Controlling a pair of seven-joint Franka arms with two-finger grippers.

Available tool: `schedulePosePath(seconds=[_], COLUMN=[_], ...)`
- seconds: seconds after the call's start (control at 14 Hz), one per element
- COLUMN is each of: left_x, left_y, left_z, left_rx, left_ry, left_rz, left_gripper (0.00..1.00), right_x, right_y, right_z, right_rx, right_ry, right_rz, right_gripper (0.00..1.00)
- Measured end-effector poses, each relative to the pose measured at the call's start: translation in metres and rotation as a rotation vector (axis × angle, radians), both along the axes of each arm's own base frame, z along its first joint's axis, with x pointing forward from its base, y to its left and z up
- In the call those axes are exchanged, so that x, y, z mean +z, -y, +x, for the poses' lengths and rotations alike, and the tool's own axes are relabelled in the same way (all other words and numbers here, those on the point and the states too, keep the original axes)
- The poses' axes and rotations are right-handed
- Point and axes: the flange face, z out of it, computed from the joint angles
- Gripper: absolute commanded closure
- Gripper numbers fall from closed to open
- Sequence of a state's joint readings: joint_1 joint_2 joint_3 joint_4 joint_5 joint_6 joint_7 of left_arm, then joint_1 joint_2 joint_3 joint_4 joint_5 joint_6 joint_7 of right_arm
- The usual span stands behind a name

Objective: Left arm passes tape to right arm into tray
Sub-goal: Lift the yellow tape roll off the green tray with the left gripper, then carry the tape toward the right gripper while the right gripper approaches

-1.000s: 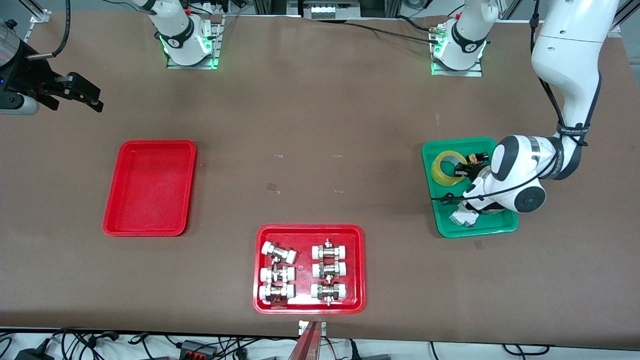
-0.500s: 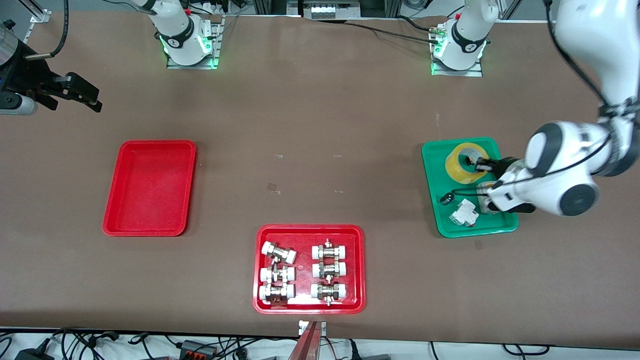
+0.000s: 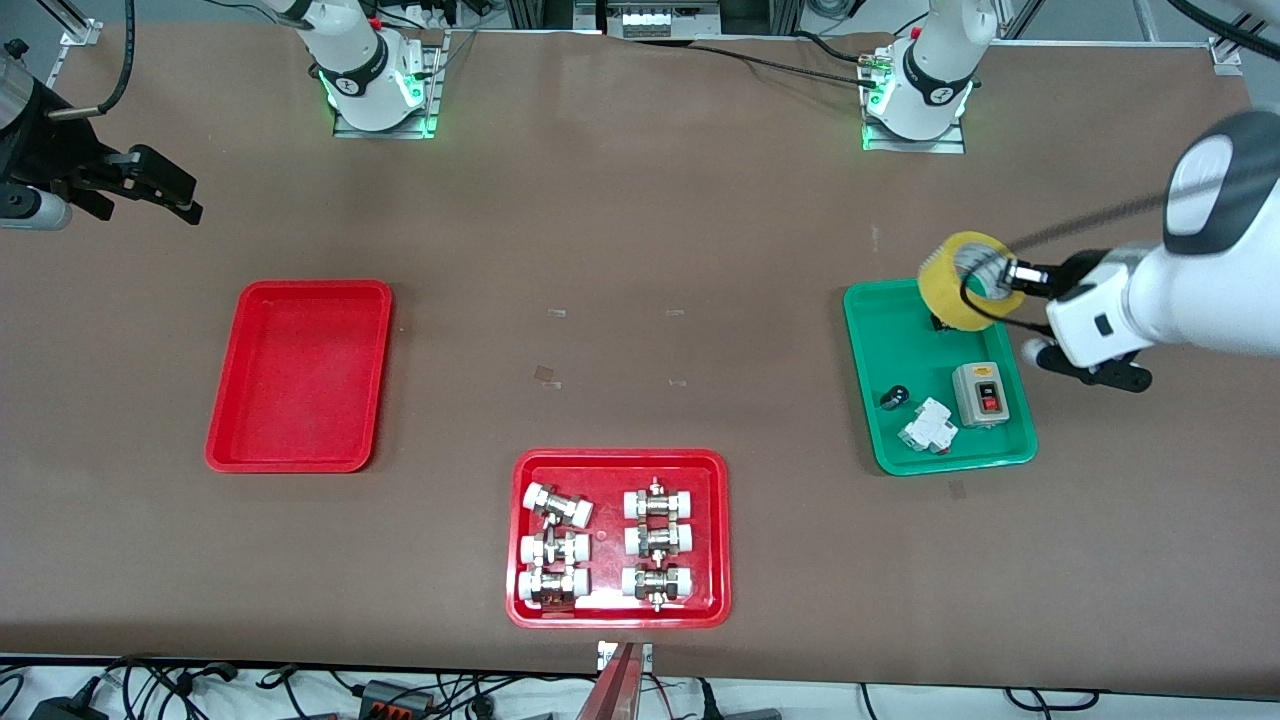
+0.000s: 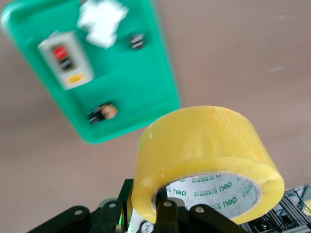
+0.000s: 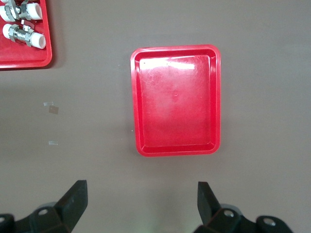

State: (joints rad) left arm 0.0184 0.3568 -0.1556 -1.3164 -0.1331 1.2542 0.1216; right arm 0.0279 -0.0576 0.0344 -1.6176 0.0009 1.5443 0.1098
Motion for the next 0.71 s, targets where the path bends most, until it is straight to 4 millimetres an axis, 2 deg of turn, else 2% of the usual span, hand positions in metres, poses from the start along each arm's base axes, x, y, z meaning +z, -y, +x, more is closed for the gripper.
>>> schedulePosePath(seconds=[0.07,0.14,0.29,0.43,0.57,0.71], left_x=[0.013,0.017,0.009,-0.014,-0.045,-0.074], left_y=[0.029,0.058,0.112,0.166,0.222,0.275], left_z=[-0.003,-0.006,-0.008,-0.008,-0.008,-0.009], left_rx=[-0.033,-0.05,-0.057,-0.014,0.063,0.153], left_ry=[0.021,0.03,0.049,0.045,0.033,0.07], left_rz=[-0.037,-0.051,-0.083,-0.124,-0.154,-0.167], left_gripper=[1.0,1.0,1.0,1.0,0.99,0.97], right_x=[0.0,0.0,-0.001,-0.004,-0.009,-0.012], right_y=[0.0,0.001,0.001,0.002,0.0,-0.008], right_z=[0.0,0.0,-0.001,-0.004,-0.009,-0.012], right_rx=[-0.001,-0.001,0.001,0.002,0.009,0.018], right_ry=[0.0,0.0,-0.007,-0.039,-0.093,-0.132], right_rz=[0.0,0.0,0.0,-0.002,0.016,0.099], right_gripper=[0.0,0.0,0.0,0.0,0.0,0.0])
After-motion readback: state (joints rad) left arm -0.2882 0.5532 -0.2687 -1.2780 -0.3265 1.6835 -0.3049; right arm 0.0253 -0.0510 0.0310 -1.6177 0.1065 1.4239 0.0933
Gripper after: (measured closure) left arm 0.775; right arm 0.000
